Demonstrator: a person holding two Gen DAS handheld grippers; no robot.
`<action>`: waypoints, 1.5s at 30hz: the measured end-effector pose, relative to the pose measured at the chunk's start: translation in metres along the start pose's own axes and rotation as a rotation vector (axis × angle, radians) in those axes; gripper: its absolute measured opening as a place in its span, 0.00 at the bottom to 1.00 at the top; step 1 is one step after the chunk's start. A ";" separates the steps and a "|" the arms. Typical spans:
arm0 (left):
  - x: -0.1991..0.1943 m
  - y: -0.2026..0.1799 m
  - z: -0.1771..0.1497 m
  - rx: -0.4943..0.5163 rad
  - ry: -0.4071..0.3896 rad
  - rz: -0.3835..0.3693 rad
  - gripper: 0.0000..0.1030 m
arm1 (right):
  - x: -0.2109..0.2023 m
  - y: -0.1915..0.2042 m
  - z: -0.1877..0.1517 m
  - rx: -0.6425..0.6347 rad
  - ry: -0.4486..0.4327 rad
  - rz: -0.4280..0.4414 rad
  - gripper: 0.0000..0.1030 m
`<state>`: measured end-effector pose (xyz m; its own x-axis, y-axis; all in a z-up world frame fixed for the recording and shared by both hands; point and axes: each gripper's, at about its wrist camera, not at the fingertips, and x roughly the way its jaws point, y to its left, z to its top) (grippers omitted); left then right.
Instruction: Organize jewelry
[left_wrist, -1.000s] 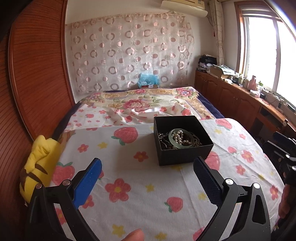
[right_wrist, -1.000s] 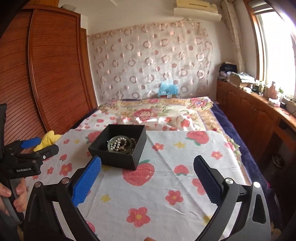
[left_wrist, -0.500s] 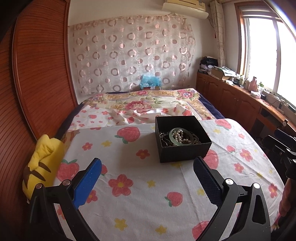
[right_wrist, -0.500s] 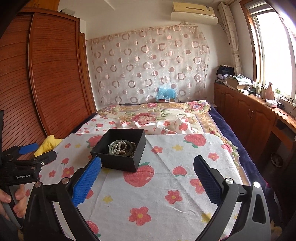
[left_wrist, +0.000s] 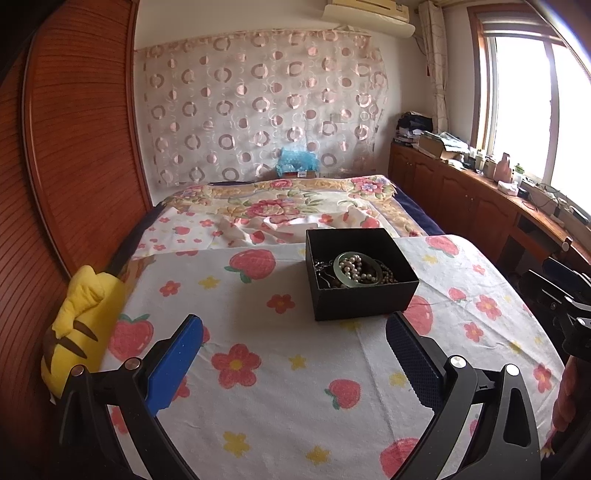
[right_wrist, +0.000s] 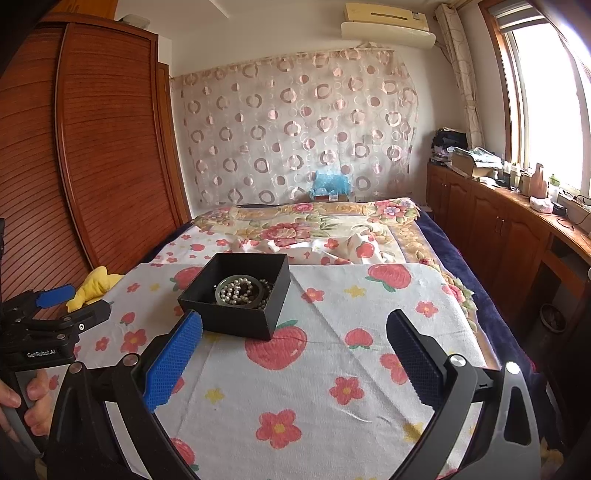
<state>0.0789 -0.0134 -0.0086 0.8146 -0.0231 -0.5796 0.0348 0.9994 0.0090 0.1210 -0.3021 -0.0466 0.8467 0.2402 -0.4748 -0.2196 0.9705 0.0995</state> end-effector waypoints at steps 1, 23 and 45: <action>0.000 0.000 0.000 -0.003 0.000 -0.001 0.93 | 0.000 0.000 0.000 -0.001 0.000 0.000 0.98; -0.007 -0.009 0.004 0.006 -0.023 -0.022 0.93 | 0.000 -0.001 0.001 -0.003 0.001 0.000 0.98; -0.008 -0.009 0.004 0.003 -0.024 -0.033 0.93 | 0.000 0.000 0.001 -0.003 0.000 -0.001 0.98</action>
<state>0.0744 -0.0226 -0.0008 0.8266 -0.0570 -0.5599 0.0638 0.9979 -0.0075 0.1217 -0.3026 -0.0454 0.8469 0.2393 -0.4749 -0.2201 0.9707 0.0966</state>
